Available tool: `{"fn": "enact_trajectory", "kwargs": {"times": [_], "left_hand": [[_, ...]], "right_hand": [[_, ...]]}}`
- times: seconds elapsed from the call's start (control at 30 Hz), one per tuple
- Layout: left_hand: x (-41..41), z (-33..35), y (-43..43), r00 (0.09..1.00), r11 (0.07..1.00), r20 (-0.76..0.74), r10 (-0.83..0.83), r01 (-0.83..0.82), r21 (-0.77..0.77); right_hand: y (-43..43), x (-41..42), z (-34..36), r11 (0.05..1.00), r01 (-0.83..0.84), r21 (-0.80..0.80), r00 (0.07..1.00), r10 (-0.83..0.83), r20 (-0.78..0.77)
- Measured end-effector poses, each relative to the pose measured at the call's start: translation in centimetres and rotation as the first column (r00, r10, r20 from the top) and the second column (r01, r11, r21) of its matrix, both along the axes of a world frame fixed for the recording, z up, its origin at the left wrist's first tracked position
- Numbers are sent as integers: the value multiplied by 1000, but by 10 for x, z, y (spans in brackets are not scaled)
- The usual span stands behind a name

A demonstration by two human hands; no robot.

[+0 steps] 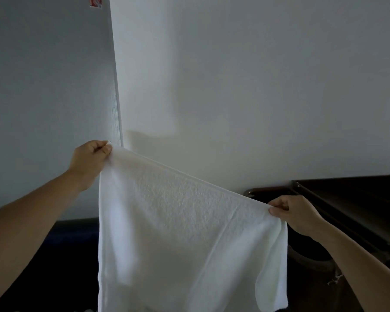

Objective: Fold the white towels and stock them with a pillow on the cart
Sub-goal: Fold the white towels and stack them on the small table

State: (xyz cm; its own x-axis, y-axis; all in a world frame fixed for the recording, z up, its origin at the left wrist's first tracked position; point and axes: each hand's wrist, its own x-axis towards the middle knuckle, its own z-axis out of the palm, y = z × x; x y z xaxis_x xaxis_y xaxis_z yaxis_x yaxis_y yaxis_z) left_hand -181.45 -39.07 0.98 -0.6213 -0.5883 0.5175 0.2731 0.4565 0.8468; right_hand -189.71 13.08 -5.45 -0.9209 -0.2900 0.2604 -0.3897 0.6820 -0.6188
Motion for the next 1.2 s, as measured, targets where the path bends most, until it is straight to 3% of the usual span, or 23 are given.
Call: {"fn": "enact_trajectory", "kwargs": {"times": [0.17,0.3,0.47,0.73,0.87,0.97,1.1,1.2], "left_hand": [[-5,5,3,998,997,-27,-50,52,49],[-14,12,7,998,996,-36,-60,63,68],[-29,13,12,999,998,-3,-49,49,47],[-46,15,26,995,994,-5,-103,103,46],[-45,18,21,986,984,12,-166,165,74],[-43,17,23,977,975,32,-212,209,73],[-37,15,27,997,996,11,-80,80,42],[-27,11,35,990,986,108,89,-72,-149]], "right_hand": [[1,3,-8,996,-87,6,991,86,104],[3,11,-15,995,-95,30,995,96,-31],[9,20,-24,991,-128,40,990,130,-57],[7,25,-30,946,-235,222,963,196,182],[13,20,-32,980,-145,135,977,120,177],[14,13,-34,979,-84,186,984,52,170],[13,7,-35,1000,19,6,983,-19,184],[7,10,-24,988,78,-133,983,-54,177]]}}
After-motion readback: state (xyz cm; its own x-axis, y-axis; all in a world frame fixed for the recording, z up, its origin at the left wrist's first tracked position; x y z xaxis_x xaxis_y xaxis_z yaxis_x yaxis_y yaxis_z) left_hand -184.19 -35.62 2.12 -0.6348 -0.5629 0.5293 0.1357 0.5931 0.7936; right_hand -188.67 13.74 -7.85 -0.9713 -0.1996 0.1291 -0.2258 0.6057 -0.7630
